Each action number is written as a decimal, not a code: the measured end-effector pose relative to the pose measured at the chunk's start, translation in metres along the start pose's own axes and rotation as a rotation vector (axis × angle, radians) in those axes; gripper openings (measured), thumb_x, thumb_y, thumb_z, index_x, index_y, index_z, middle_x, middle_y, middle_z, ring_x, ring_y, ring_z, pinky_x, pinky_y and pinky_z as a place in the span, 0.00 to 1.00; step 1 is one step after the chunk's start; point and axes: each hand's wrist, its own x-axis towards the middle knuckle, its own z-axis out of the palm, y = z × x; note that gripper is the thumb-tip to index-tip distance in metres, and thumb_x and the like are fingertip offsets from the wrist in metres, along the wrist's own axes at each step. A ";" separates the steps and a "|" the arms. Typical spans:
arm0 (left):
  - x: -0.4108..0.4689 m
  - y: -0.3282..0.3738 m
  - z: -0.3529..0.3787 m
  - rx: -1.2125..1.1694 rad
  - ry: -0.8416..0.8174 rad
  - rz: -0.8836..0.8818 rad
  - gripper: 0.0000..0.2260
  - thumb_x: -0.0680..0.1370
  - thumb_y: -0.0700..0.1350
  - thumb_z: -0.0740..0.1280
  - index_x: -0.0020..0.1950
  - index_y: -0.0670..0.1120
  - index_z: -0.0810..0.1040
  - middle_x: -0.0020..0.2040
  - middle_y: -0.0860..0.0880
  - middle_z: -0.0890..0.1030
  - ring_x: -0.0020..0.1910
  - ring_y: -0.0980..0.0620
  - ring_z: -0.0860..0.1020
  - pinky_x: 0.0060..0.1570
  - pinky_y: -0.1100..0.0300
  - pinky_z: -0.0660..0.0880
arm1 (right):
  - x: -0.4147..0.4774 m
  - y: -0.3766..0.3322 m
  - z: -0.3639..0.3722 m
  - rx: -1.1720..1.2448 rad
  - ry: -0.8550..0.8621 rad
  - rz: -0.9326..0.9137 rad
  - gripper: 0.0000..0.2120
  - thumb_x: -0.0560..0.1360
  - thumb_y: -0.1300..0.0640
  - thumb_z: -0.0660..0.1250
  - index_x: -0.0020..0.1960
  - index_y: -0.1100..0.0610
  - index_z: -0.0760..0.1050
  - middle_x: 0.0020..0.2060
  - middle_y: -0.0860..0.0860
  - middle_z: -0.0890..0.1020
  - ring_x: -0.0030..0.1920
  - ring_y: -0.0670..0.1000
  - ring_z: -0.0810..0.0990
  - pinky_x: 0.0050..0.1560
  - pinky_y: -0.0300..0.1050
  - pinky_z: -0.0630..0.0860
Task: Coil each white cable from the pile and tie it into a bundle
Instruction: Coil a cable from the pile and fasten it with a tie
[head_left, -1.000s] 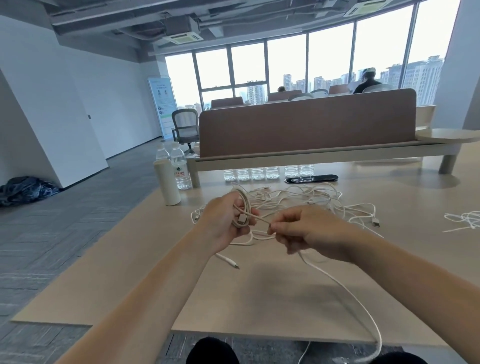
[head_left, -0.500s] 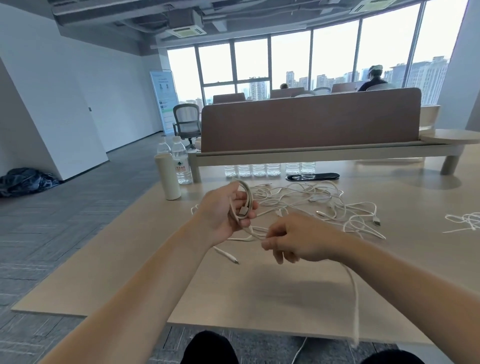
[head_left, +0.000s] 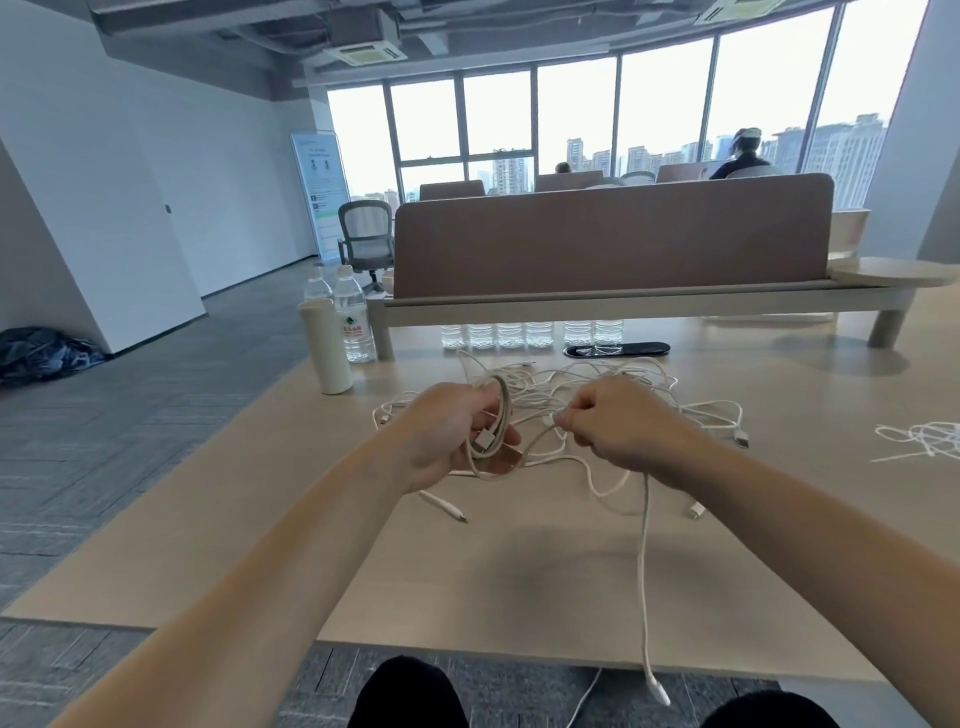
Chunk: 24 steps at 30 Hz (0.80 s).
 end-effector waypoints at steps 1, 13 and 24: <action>0.000 0.001 0.002 -0.002 -0.011 -0.005 0.17 0.86 0.48 0.57 0.59 0.33 0.73 0.40 0.38 0.80 0.43 0.36 0.81 0.53 0.41 0.79 | 0.001 -0.003 0.000 -0.009 0.023 -0.003 0.16 0.80 0.52 0.67 0.40 0.62 0.79 0.32 0.53 0.79 0.30 0.50 0.73 0.33 0.41 0.67; -0.001 -0.002 0.003 0.023 -0.125 -0.025 0.19 0.86 0.49 0.54 0.55 0.34 0.75 0.47 0.37 0.82 0.40 0.40 0.82 0.41 0.51 0.80 | 0.008 -0.017 -0.005 -0.280 0.196 -0.069 0.21 0.81 0.53 0.64 0.31 0.56 0.66 0.26 0.50 0.72 0.28 0.51 0.68 0.27 0.44 0.60; -0.002 -0.002 0.007 -0.003 -0.192 -0.020 0.19 0.86 0.49 0.55 0.57 0.34 0.74 0.47 0.35 0.81 0.40 0.39 0.81 0.43 0.46 0.81 | 0.006 -0.015 -0.002 -0.414 0.235 -0.113 0.11 0.82 0.52 0.61 0.44 0.56 0.72 0.40 0.53 0.80 0.39 0.53 0.77 0.31 0.44 0.68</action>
